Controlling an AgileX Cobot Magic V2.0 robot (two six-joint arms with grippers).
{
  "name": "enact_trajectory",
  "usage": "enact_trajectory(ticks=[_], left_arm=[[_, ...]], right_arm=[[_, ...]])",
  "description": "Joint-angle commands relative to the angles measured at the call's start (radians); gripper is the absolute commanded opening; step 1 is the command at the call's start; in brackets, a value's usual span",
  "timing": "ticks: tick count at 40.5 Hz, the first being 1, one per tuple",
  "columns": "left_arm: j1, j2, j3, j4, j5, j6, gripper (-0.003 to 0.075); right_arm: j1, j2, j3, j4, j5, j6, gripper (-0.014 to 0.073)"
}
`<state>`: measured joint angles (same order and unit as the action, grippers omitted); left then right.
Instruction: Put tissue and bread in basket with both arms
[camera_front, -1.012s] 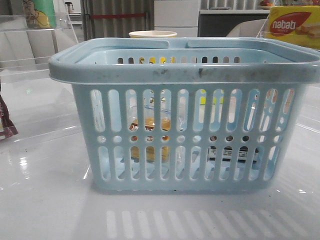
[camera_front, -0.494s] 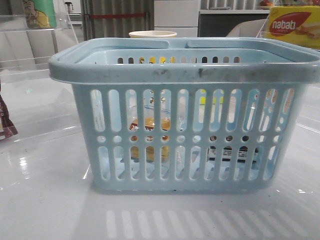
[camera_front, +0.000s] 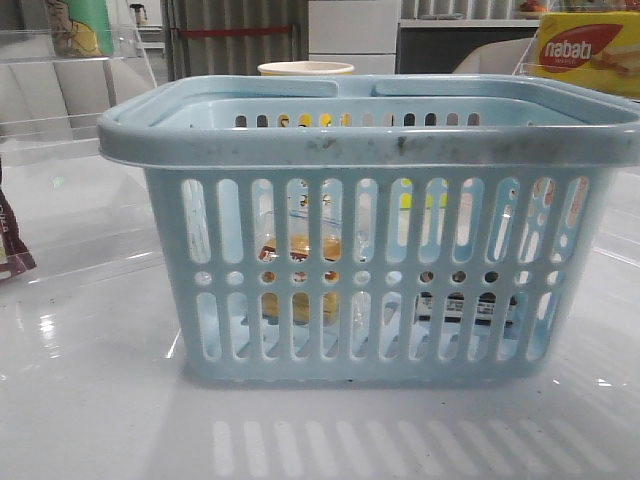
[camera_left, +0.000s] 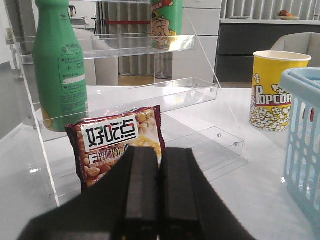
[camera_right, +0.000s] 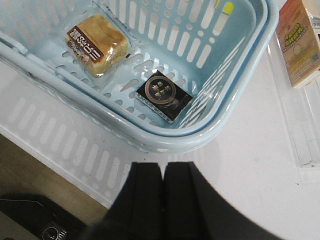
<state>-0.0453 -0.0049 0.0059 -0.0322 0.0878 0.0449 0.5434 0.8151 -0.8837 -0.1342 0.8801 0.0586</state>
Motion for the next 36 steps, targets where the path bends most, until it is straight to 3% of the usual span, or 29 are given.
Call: enact_trajectory(ticks=[1,4,9,23,30,36], left_arm=[[0.001,-0.019,-0.007,0.041,-0.099,-0.051,0.0098],[0.001,-0.019,0.005,0.111,-0.108,-0.132,0.0098],[0.001,-0.019,0.007,0.111,-0.104,-0.137,0.0098],[0.001,-0.019,0.007,0.102,-0.134,-0.122,0.0098],[-0.001,-0.019,0.007,0.032,-0.136,-0.023,0.0098],[-0.001,-0.019,0.007,0.032,-0.159,-0.022,0.0098]], right_arm=[[0.001,0.0,-0.026,-0.026,-0.054,-0.011,0.0057],[0.001,0.0,-0.026,-0.026,-0.054,-0.011,0.0057],[0.001,0.0,-0.026,-0.026,-0.054,-0.011,0.0057],[0.001,0.0,-0.026,-0.026,-0.054,-0.011,0.0057],[0.001,0.0,-0.026,-0.026,-0.054,-0.011,0.0057],[0.001,0.0,-0.026,-0.026,-0.054,-0.011,0.0057]])
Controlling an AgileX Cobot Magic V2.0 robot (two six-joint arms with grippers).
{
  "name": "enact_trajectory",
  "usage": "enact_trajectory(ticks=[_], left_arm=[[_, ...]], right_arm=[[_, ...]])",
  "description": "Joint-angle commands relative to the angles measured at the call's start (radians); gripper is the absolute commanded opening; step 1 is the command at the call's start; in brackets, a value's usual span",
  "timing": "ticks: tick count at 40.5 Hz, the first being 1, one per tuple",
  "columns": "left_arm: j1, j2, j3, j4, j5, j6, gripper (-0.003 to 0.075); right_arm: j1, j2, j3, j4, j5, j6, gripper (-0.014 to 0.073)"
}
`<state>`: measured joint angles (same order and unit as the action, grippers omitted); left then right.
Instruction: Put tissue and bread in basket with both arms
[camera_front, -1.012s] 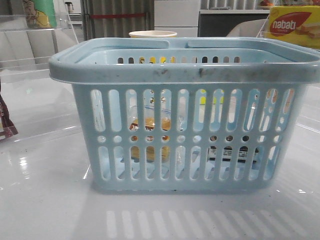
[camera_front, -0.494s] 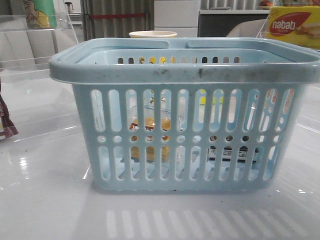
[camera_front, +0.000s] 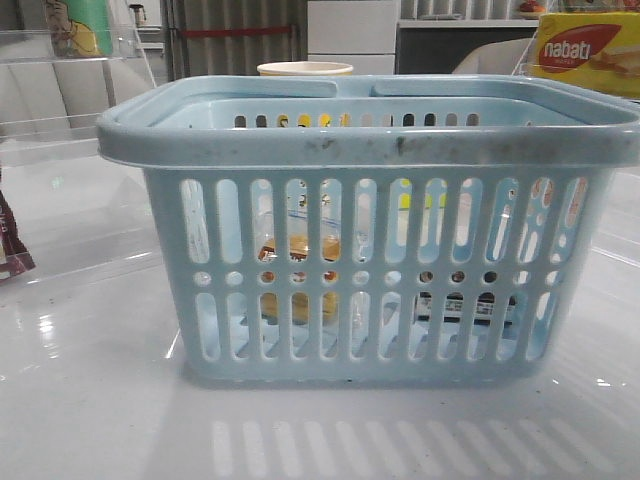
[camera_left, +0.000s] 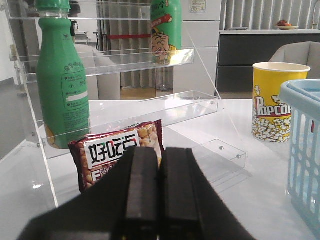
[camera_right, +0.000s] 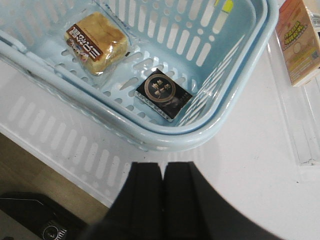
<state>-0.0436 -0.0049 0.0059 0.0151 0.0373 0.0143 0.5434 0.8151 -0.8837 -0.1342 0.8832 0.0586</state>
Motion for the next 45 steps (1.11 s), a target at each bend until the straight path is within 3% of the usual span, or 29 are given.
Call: enact_trajectory(ticks=[1,45], left_arm=[[-0.003,-0.019,0.007,-0.015,-0.112,0.009,0.0098],[-0.003,-0.017,0.007,-0.015,-0.137,0.009,0.0098]], right_arm=[[0.001,0.0,-0.026,-0.026,-0.057,-0.011,0.0057],[-0.005,-0.013,-0.011,-0.026,-0.066,-0.011,0.0057]])
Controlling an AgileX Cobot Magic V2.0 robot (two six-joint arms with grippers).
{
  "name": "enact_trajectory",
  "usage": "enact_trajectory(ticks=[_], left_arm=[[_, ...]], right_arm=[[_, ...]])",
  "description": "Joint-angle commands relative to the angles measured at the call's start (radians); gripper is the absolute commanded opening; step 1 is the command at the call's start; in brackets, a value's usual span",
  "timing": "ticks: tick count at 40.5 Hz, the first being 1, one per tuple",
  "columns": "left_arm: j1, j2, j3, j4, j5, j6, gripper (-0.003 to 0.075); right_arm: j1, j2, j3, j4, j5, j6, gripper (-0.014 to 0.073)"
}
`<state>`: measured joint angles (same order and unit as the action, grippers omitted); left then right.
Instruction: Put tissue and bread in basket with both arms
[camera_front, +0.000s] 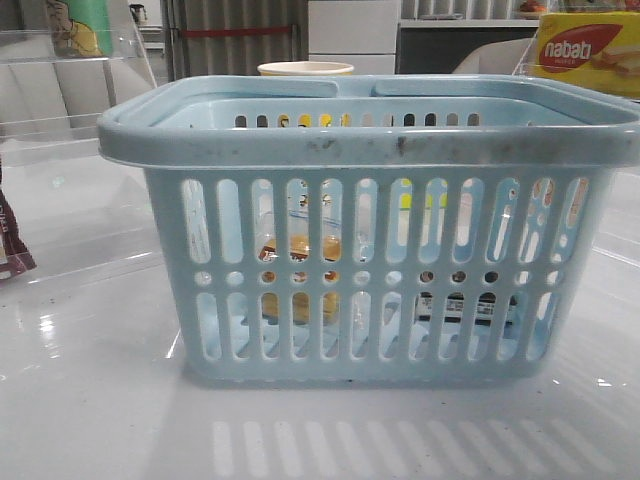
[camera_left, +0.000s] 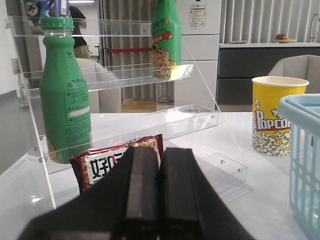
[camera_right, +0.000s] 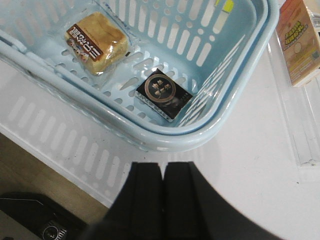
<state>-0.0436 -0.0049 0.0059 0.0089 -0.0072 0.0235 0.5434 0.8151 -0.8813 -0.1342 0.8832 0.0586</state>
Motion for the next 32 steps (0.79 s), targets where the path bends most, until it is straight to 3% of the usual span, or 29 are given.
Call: enact_trajectory(ticks=[1,6,18,25,32], left_arm=[[-0.003,-0.017,0.007,-0.009,-0.092,-0.001,0.0098],[-0.003,-0.017,0.007,-0.009,-0.092,-0.001,0.0098],[-0.003,-0.017,0.007,-0.009,-0.092,-0.001,0.0098],[-0.003,-0.017,0.007,-0.009,-0.092,-0.001,0.0098],[-0.003,-0.017,0.007,-0.009,-0.092,-0.001,0.0098]], right_arm=[[-0.015,-0.021,-0.006,-0.024,-0.07,-0.011,0.0057],[-0.118,-0.101,0.073,-0.008,-0.144,-0.011,0.0056],[-0.41,-0.432,0.405,0.005,-0.484,-0.011,0.0056],[-0.52,-0.601,0.601,0.066,-0.712,-0.011,0.0056],[-0.555,-0.725,0.771,0.101,-0.863,-0.011,0.0056]])
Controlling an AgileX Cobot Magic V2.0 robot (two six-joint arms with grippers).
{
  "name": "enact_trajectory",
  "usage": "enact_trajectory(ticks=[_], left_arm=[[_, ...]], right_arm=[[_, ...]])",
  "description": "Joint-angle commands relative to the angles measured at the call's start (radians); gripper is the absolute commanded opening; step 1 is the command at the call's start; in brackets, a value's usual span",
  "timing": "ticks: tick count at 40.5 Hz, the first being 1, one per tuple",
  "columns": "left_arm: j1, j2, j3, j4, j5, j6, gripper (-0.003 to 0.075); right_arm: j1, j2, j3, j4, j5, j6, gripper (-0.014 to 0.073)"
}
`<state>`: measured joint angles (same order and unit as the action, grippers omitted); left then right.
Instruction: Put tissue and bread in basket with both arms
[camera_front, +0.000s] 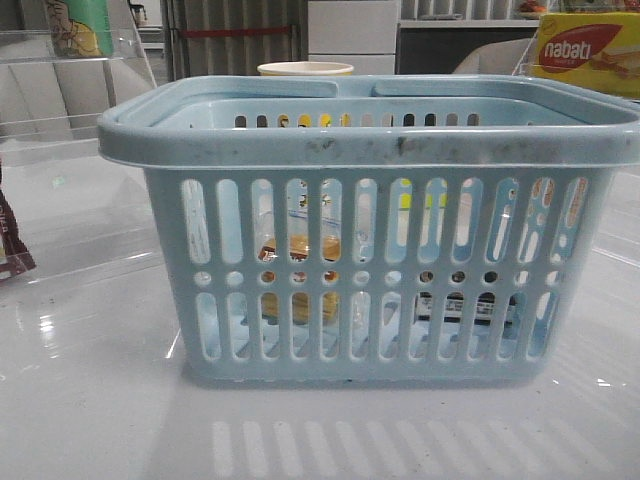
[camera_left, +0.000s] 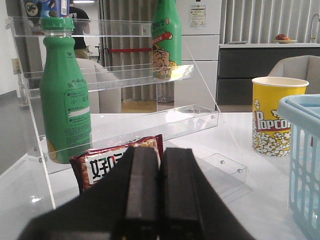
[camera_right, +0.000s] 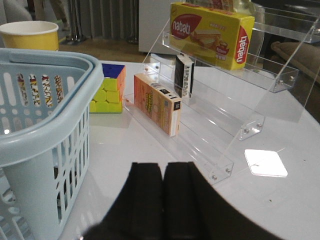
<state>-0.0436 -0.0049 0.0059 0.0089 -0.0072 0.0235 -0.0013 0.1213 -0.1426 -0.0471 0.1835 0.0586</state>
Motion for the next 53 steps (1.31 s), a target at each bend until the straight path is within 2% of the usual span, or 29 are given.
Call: enact_trajectory(ticks=[1,10,28,35,43,53], left_arm=[[-0.003,-0.017,0.007,-0.009,-0.092,-0.001,0.0098],[-0.003,-0.017,0.007,-0.009,-0.092,-0.001,0.0098],[-0.003,-0.017,0.007,-0.009,-0.092,-0.001,0.0098],[-0.003,-0.017,0.007,-0.009,-0.092,-0.001,0.0098],[-0.003,-0.017,0.007,-0.009,-0.092,-0.001,0.0098],[-0.003,-0.017,0.007,-0.009,-0.092,-0.001,0.0098]], right_arm=[[-0.011,-0.048,0.053,0.021,-0.183,-0.011,0.0056],[-0.011,-0.142,0.167,0.041,-0.238,-0.011,0.0056],[-0.011,-0.153,0.166,0.041,-0.234,-0.012,0.0056],[-0.011,-0.153,0.166,0.047,-0.232,-0.086,0.0056],[-0.011,-0.153,0.166,0.09,-0.232,-0.088,0.0056],[-0.049,-0.153,0.166,0.09,-0.235,-0.088,0.0056]])
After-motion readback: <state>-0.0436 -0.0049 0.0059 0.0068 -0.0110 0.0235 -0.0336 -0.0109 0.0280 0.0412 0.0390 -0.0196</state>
